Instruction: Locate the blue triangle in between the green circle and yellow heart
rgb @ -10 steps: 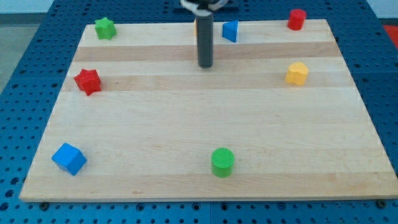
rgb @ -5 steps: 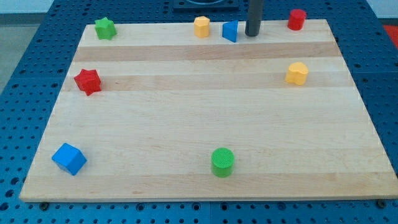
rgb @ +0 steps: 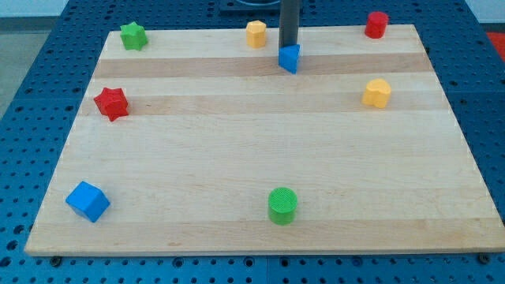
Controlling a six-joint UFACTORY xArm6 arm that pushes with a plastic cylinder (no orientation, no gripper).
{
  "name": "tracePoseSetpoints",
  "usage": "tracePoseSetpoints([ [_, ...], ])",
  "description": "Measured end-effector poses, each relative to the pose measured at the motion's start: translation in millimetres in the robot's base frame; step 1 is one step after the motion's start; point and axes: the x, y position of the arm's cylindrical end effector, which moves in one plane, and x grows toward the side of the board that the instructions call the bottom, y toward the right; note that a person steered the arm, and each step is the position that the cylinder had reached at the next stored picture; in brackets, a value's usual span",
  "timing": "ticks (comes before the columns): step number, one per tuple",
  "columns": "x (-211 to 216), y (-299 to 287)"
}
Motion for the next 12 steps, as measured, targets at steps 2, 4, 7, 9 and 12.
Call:
tracePoseSetpoints([
  [2, 56, -12],
  [4, 114, -12],
  [7, 78, -18],
  [9, 99, 11],
  [12, 181, 90],
])
